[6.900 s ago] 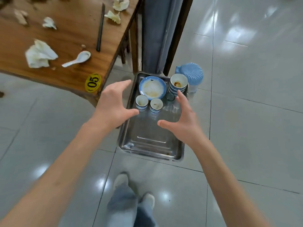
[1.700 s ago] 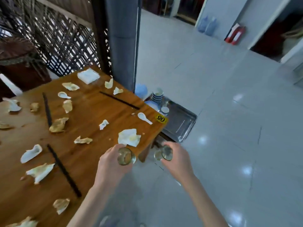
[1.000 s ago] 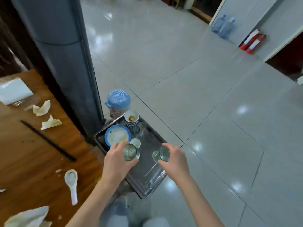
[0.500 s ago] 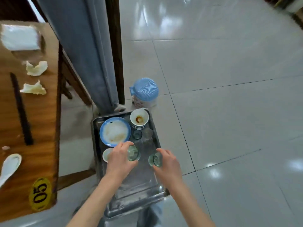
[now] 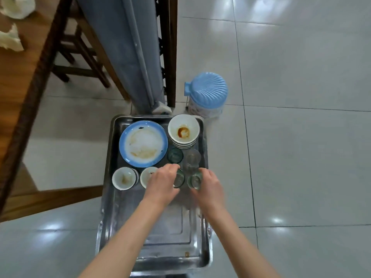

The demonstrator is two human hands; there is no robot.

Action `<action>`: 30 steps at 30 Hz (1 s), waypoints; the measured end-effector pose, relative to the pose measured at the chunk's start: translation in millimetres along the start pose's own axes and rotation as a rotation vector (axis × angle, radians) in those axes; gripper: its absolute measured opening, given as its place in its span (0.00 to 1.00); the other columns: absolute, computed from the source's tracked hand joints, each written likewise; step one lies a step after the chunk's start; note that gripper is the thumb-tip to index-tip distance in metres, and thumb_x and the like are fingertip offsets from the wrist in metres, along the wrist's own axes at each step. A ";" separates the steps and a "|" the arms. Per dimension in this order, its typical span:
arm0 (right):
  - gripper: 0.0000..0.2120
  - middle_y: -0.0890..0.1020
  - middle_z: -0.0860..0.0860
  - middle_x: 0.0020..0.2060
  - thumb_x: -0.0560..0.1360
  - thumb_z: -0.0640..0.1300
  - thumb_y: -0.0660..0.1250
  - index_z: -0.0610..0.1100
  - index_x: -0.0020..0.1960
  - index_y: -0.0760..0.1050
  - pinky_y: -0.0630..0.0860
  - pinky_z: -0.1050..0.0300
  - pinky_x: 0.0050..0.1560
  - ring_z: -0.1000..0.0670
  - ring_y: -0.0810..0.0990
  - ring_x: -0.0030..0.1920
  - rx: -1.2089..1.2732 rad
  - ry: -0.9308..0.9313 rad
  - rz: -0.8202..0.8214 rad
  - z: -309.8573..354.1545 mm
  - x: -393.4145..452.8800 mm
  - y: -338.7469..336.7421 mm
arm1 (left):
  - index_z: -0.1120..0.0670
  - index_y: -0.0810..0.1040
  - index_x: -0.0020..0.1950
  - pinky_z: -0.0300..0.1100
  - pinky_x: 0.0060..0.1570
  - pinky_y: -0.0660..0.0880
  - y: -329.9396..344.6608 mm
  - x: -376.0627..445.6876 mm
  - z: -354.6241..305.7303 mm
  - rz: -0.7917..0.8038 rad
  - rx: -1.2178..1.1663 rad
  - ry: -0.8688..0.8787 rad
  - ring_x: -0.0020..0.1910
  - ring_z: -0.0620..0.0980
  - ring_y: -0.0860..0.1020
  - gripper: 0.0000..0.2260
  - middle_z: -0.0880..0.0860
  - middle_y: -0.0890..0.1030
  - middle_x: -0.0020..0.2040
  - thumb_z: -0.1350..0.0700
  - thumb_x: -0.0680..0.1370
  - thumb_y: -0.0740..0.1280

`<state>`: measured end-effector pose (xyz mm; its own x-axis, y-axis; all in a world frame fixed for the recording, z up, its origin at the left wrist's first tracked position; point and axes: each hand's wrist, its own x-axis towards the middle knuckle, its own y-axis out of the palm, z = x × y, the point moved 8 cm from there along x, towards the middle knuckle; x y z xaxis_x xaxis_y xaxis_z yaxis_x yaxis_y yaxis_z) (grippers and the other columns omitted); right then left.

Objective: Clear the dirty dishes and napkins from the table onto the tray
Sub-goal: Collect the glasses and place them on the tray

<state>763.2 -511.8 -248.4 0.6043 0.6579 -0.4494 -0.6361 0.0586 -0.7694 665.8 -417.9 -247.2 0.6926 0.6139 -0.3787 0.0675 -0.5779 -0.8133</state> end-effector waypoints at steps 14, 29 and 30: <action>0.22 0.77 0.46 0.56 0.70 0.41 0.70 0.41 0.62 0.71 0.69 0.58 0.51 0.46 0.75 0.57 0.032 0.025 -0.035 -15.0 40.1 30.9 | 0.56 0.80 0.40 0.46 0.38 0.78 17.6 24.2 2.9 -0.195 0.148 0.089 0.32 0.54 0.78 0.26 0.53 0.78 0.36 0.55 0.45 0.83; 0.31 0.72 0.48 0.64 0.70 0.44 0.72 0.42 0.70 0.65 0.67 0.61 0.58 0.48 0.71 0.63 -0.058 -0.014 0.028 -11.4 32.8 38.4 | 0.59 0.79 0.47 0.54 0.51 0.77 20.2 20.3 14.6 -0.178 0.071 0.021 0.37 0.56 0.79 0.26 0.55 0.79 0.39 0.60 0.52 0.82; 0.31 0.72 0.48 0.65 0.70 0.43 0.72 0.41 0.70 0.65 0.68 0.61 0.58 0.47 0.72 0.63 -0.054 -0.015 0.025 -11.4 32.8 38.3 | 0.59 0.79 0.47 0.54 0.51 0.77 20.0 20.4 14.5 -0.185 0.070 0.016 0.37 0.57 0.79 0.26 0.55 0.79 0.39 0.60 0.52 0.82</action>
<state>764.1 -496.5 -297.9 0.5810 0.6698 -0.4624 -0.6239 0.0017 -0.7815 670.9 -409.1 -277.6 0.6847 0.6968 -0.2135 0.1447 -0.4171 -0.8972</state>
